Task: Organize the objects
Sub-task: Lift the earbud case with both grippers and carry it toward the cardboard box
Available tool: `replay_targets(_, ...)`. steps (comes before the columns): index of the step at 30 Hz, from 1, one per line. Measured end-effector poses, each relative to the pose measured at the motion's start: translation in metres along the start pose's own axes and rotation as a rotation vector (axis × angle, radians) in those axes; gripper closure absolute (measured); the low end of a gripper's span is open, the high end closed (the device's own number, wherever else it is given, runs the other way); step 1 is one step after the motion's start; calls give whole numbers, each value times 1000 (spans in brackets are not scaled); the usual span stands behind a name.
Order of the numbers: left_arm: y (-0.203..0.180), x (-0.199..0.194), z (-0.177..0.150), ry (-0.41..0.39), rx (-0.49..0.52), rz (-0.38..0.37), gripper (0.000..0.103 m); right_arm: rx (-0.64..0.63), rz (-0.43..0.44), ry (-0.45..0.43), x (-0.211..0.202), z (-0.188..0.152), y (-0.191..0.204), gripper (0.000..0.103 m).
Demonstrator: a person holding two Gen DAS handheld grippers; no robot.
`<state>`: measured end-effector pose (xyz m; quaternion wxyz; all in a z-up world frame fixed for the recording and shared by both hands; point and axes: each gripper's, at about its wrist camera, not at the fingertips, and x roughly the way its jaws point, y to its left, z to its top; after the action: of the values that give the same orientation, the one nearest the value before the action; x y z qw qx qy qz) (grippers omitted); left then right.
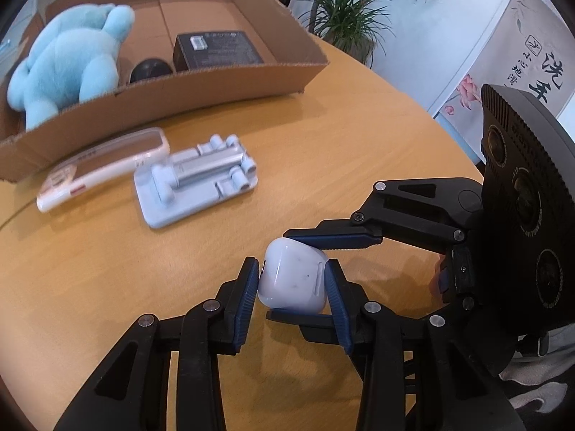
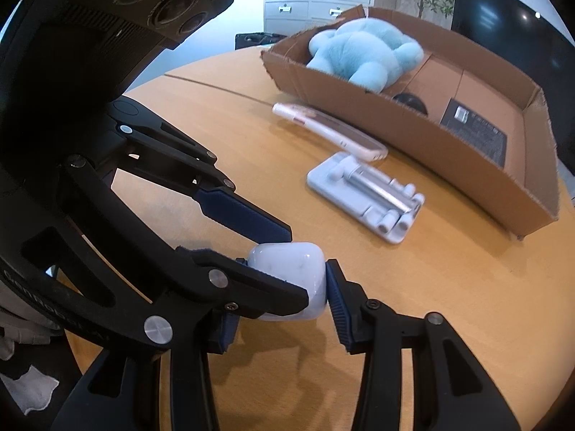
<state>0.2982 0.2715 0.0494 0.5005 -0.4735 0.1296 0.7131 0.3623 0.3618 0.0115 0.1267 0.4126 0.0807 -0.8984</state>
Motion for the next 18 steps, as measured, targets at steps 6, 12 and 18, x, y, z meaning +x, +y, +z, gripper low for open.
replay_targets(6,-7,-4,17,-21,24,10,67,0,-29,-32,-9,9,-8,62)
replay_targets(12,-8,-8,32,-33,36,17,67,1,-56,-57,-16,16,-17,62)
replay_targets(18,-13,-8,50,-41,66,24,67,2,-79,-74,-19,23,-29,62)
